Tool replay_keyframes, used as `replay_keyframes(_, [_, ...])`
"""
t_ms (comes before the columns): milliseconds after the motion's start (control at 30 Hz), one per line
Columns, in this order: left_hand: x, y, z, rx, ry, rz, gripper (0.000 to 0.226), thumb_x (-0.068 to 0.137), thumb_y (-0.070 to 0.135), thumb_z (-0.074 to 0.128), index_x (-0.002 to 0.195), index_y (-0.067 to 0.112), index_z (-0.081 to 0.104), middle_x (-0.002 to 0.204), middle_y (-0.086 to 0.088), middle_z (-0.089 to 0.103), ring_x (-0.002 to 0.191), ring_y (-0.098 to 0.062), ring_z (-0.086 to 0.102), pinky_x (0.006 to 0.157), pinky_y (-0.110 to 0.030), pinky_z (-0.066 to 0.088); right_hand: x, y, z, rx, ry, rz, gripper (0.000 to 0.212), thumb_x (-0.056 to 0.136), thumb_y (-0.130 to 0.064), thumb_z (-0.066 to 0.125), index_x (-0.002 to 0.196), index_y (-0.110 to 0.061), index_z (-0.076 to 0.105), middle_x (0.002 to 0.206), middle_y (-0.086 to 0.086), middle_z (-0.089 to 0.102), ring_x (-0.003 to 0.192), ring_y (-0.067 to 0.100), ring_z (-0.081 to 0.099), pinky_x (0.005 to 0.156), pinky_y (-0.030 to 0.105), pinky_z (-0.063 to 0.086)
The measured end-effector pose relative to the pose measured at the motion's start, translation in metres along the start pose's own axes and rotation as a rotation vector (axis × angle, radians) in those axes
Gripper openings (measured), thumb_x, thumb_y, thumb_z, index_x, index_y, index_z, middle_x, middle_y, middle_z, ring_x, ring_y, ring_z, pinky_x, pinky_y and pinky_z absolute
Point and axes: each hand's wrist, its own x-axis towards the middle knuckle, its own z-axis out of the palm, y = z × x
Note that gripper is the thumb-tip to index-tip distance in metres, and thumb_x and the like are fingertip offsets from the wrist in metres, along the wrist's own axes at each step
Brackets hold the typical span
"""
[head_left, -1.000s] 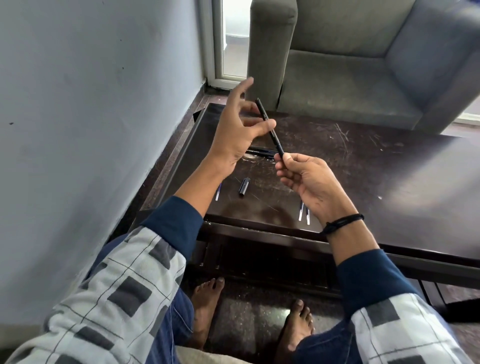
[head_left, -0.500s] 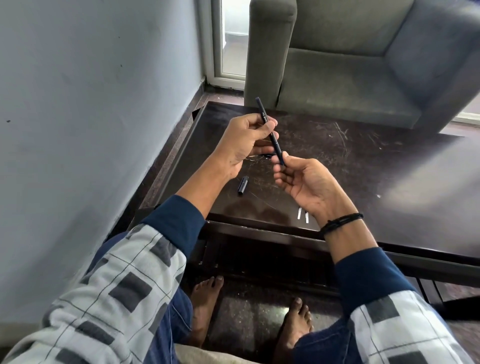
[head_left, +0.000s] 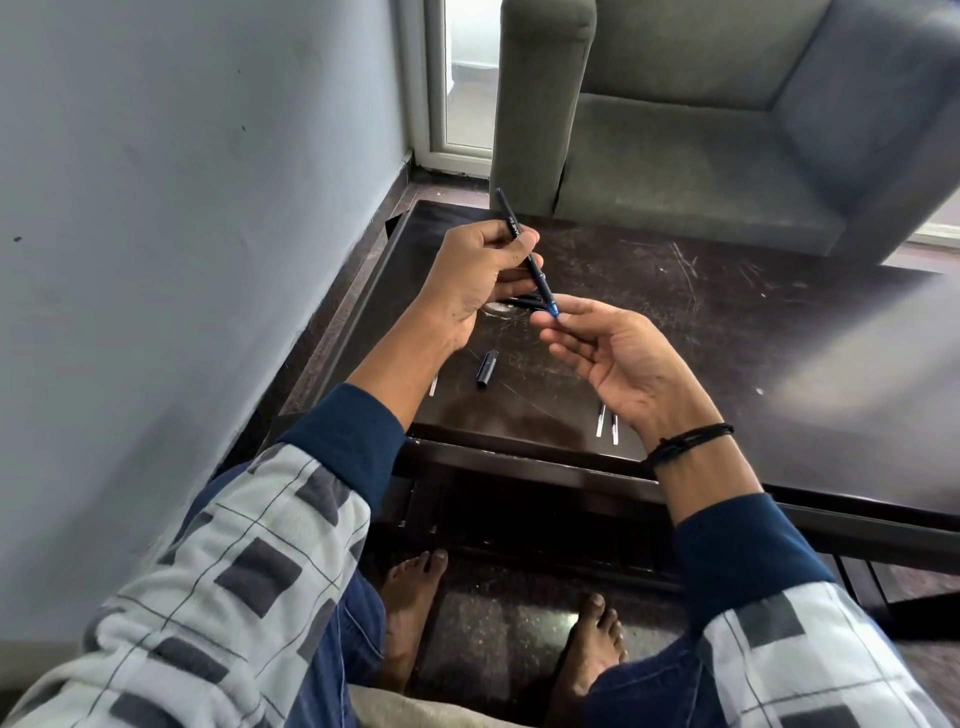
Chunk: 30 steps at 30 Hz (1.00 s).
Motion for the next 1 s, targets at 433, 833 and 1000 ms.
replay_keyframes(433, [0.002,-0.002,-0.001,-0.055,-0.004,-0.028,0.012,0.096,0.009,0.065,0.103,0.0,0.07,0.086,-0.013,0.071,0.081,-0.021,0.073,0.067,-0.026,0.058,-0.002,0.002,0.0,-0.031,-0.013,-0.067,0.024,0.096,0.006,0.059,0.114,-0.002,0.072,0.102,0.014,0.078,0.083,0.016,0.075,0.079,0.023,0.062])
replay_keyframes(833, [0.003,-0.005,0.0,0.08,-0.03,0.059,0.02,0.095,0.01,0.067,0.108,-0.004,0.069,0.088,-0.015,0.07,0.076,-0.014,0.074,0.065,-0.024,0.058,0.0,0.005,0.004,-0.17,0.047,-0.086,0.018,0.096,-0.017,0.07,0.11,-0.006,0.073,0.099,0.014,0.079,0.08,0.014,0.073,0.075,0.022,0.059])
replay_keyframes(1000, [0.001,-0.007,0.004,0.155,-0.064,0.128,0.015,0.094,0.007,0.067,0.105,-0.004,0.07,0.084,-0.013,0.07,0.077,-0.014,0.072,0.065,-0.028,0.06,0.004,0.01,0.003,-0.273,0.108,-0.151,0.011,0.095,-0.012,0.071,0.103,-0.005,0.073,0.089,0.009,0.077,0.078,0.014,0.07,0.074,0.023,0.058])
